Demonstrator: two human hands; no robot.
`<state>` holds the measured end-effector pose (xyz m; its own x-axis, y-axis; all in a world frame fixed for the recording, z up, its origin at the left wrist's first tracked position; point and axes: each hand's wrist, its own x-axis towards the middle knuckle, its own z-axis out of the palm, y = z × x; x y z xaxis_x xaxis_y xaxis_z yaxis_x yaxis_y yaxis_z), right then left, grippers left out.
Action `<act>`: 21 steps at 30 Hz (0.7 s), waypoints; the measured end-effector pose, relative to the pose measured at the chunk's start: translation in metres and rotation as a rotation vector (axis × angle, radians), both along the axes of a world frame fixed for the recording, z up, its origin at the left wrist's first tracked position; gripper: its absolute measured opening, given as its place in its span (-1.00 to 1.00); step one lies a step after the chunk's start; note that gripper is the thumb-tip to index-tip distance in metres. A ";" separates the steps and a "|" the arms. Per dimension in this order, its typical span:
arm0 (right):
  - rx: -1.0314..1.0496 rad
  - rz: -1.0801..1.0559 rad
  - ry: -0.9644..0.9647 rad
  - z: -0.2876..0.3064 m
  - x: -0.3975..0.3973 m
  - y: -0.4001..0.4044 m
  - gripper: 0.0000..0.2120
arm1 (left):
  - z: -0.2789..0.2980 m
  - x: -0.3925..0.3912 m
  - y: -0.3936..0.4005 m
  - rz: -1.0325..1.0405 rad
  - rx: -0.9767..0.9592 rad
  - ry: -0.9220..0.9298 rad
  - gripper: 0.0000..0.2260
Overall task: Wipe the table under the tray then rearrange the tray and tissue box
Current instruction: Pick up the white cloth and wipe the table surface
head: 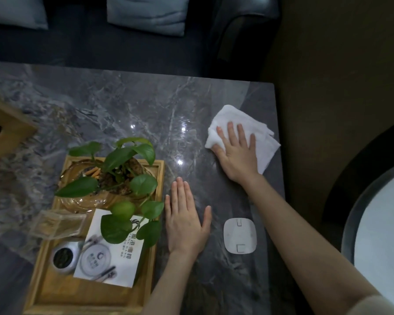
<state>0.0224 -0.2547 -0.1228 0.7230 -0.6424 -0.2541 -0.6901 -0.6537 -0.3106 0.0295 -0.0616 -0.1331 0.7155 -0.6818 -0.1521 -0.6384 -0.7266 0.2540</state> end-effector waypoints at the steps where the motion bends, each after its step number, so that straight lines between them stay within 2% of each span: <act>1: -0.001 0.049 0.012 0.001 -0.001 0.006 -0.50 | 0.000 0.001 0.000 -0.003 0.003 0.003 -0.33; 8: 0.029 0.344 0.015 0.003 -0.053 0.049 -0.43 | 0.006 0.002 0.001 -0.030 0.057 0.021 -0.31; 12: 0.191 0.323 -0.016 0.012 -0.076 0.057 -0.54 | 0.005 0.001 0.004 -0.063 0.012 0.058 -0.22; 16: 0.284 0.302 0.007 0.024 -0.099 0.067 -0.54 | 0.014 0.011 0.005 -0.094 0.069 0.211 -0.16; 19: 0.421 0.170 0.036 0.037 -0.111 0.080 -0.54 | 0.026 0.013 0.009 -0.110 0.119 0.281 -0.22; 21: 0.659 -0.150 -0.051 0.060 -0.112 0.090 -0.54 | 0.033 0.008 0.014 -0.119 0.125 0.356 -0.24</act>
<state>-0.0900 -0.1650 -0.0625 0.6592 -0.4594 -0.5953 -0.7327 -0.2145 -0.6458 0.0378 -0.0481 -0.1000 0.5198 -0.7174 -0.4639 -0.6081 -0.6921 0.3889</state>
